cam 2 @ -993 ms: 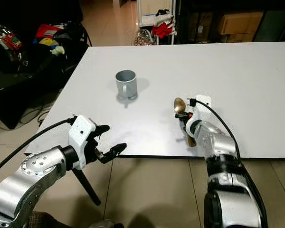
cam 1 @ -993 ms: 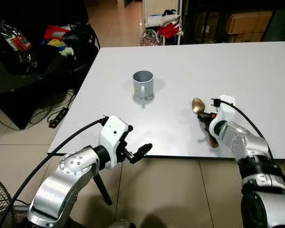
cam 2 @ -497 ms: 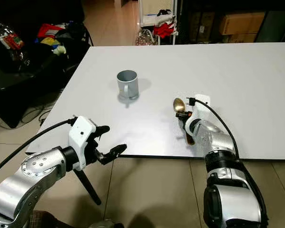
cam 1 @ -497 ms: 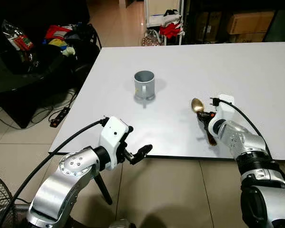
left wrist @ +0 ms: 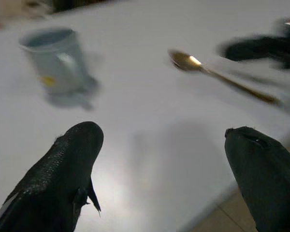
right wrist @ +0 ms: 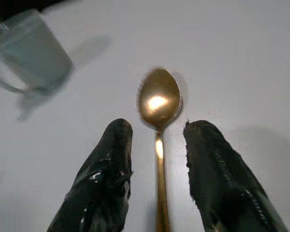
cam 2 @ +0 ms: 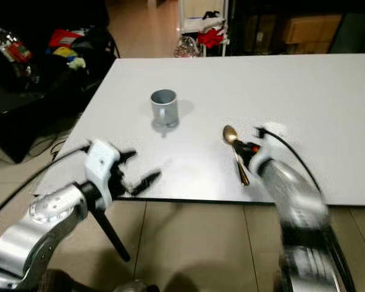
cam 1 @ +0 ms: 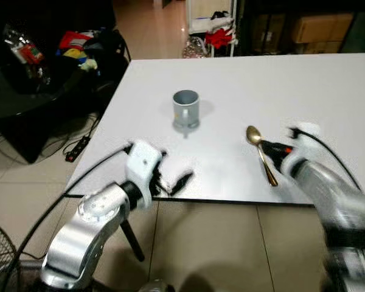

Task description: Setting the table

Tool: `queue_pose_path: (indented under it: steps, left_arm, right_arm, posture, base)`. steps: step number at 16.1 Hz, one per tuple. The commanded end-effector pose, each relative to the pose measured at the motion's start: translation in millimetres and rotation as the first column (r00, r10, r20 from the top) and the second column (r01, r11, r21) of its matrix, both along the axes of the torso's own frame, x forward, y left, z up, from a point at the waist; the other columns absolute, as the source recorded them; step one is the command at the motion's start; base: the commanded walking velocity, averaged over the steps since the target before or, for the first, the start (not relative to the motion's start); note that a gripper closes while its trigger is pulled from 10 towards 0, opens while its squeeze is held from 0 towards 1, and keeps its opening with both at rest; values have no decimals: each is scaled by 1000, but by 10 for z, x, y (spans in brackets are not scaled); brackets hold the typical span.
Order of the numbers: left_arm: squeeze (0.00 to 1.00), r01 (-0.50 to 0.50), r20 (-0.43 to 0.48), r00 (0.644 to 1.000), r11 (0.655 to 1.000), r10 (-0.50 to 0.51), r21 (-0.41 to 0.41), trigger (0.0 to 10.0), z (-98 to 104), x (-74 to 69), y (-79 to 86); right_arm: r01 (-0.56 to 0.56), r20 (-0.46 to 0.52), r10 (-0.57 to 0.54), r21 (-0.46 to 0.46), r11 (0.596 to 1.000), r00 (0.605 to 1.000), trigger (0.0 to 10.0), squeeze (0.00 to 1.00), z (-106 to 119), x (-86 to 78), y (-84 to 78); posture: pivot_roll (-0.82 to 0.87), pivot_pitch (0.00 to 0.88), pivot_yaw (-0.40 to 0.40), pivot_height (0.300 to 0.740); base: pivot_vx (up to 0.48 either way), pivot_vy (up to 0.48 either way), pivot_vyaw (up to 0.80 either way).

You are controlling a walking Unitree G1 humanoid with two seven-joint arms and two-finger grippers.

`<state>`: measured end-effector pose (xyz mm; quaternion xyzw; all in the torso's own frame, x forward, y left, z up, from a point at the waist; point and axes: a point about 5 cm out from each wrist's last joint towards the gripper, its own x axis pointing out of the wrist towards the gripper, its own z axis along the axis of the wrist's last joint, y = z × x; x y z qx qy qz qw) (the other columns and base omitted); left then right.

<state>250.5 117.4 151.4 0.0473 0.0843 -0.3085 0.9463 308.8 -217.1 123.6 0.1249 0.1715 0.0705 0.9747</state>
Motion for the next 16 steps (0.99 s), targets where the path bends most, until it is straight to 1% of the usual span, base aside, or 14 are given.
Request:
queue_pose_path:
  steps: [1,3,4,5,6,7,8,9,11,13,14,16]
  left_arm:
    - [0,-120,76,990,993,119,15,10000,72,103,94]
    - [0,-151,110,983,988,149,11,10000,104,113,85]
    - [0,-179,128,976,984,177,7,10000,133,127,90]
    - [0,-204,149,968,979,201,4,10000,162,143,96]
    - [0,-244,156,958,970,241,1,10000,161,150,124]
    - [0,-292,145,946,956,291,-14,10000,140,141,174]
    - [0,-329,134,935,944,330,-24,10000,114,123,224]
    - [0,-343,128,931,939,343,-20,10000,90,102,248]
    - [0,-356,129,926,934,355,-12,10000,65,81,262]
    - [0,-365,128,923,931,364,-14,10000,66,74,269]
    - [0,-372,132,920,928,370,-9,10000,63,56,276]
    - [0,-380,136,917,925,375,6,10000,60,38,295]
  right_arm:
    - [-3,66,2,16,1000,998,10000,1000,188,-125,88]
    - [-10,118,13,-28,1000,993,10000,1000,246,-362,218]
    - [-3,175,10,-37,999,985,10000,1000,311,-473,306]
    - [4,222,3,-31,1000,975,10000,1000,363,-566,401]
    - [33,254,-18,-55,998,967,10000,1000,392,-640,458]
    - [54,288,-23,-99,994,957,10000,1000,415,-699,493]
    - [73,303,-34,-120,990,952,10000,1000,429,-735,510]
    - [89,308,-41,-145,985,951,10000,1000,432,-744,505]
    - [81,316,-15,-197,977,949,10000,1000,436,-746,503]
    - [83,315,-16,-198,977,949,10000,1000,426,-750,499]
    - [65,300,-9,-178,982,954,10000,1000,388,-756,509]
    - [3,279,43,-162,987,959,10000,1000,348,-766,562]
  posture:
    - [51,0,114,740]
    - [43,0,121,740]
    - [42,0,118,740]
    - [47,0,107,740]
    - [50,0,105,740]
    - [51,0,105,740]
    - [53,0,104,740]
    - [56,0,102,740]
    - [64,0,93,740]
    - [73,0,83,740]
    - [82,0,77,740]
    - [91,0,75,740]
  base:
    - [0,0,0]
    - [0,0,0]
    - [0,0,0]
    - [0,0,0]
    - [0,-262,0]
    - [0,-480,0]
    - [0,-480,0]
    - [0,-480,0]
    - [0,-480,0]
    - [0,-480,0]
    - [0,-480,0]
    - [0,0,800]
